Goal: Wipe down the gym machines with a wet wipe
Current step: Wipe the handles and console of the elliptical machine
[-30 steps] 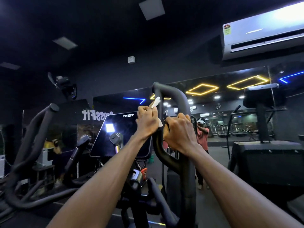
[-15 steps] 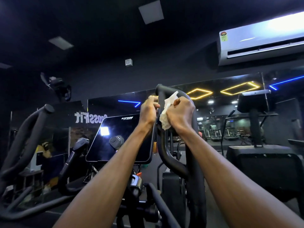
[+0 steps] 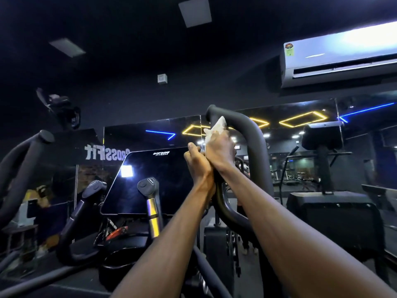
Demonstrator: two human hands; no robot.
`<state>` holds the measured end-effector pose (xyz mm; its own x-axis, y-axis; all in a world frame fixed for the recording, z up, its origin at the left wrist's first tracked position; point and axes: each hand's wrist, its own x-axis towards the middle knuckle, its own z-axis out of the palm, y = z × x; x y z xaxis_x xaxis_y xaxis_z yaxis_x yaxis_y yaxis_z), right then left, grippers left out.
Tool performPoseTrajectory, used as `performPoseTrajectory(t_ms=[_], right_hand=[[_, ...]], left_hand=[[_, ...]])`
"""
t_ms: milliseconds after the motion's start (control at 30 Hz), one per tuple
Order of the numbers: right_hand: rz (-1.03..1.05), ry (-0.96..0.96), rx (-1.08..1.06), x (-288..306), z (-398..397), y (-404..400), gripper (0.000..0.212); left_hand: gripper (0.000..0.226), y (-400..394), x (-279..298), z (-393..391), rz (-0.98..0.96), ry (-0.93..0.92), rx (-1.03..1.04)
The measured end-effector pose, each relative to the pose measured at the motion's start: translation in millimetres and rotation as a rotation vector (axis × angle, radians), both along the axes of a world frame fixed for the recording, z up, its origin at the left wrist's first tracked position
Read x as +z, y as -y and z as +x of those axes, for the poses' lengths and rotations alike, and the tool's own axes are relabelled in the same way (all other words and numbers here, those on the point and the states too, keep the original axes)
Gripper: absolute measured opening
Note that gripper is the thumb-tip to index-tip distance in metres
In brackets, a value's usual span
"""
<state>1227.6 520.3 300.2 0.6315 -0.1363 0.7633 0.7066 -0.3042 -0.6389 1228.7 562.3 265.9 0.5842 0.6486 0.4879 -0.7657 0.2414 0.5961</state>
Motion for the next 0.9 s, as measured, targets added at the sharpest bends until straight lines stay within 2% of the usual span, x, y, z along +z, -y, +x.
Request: performPoseTrajectory(t_ms=[133,233,367,433,533,633,767,900], right_hand=[[-0.013,-0.052,0.085,15.2,2.8,0.9,0.039],[0.017,-0.120,0.050,29.0,7.8,-4.7,0.043],[-0.039,-0.132,0.042,-3.2,9.0,0.1,0.057],[-0.065,-0.118,0.059,-8.6,7.3,5.5,0.055],[-0.024,-0.095,0.126,14.7,5.3,7.0,0.046],[0.012,-0.052,0.089,24.0,7.3,-2.7,0.036],[-0.044,-0.021,0.079,-20.5,2.5,-0.3,0.051],[-0.093,-0.052,0.145,-49.1,-6.0,11.1,0.045]], left_hand=[[0.032,-1.0,-6.9,-3.3,-0.102,-0.017,-0.035],[0.031,-2.1,-7.9,-3.1,-0.119,-0.030,0.010],[0.027,-3.7,-9.8,-1.0,-0.142,-0.073,0.053],[0.026,-3.3,-9.7,-1.0,-0.136,-0.083,0.062],[0.026,-1.8,-9.8,-1.1,-0.148,-0.082,0.087],[0.027,-2.0,-10.6,-1.3,-0.158,-0.094,0.133],[0.036,-3.5,-12.8,-4.8,-0.186,-0.110,0.166],[0.031,-2.4,-15.3,-9.5,-0.247,-0.076,0.113]])
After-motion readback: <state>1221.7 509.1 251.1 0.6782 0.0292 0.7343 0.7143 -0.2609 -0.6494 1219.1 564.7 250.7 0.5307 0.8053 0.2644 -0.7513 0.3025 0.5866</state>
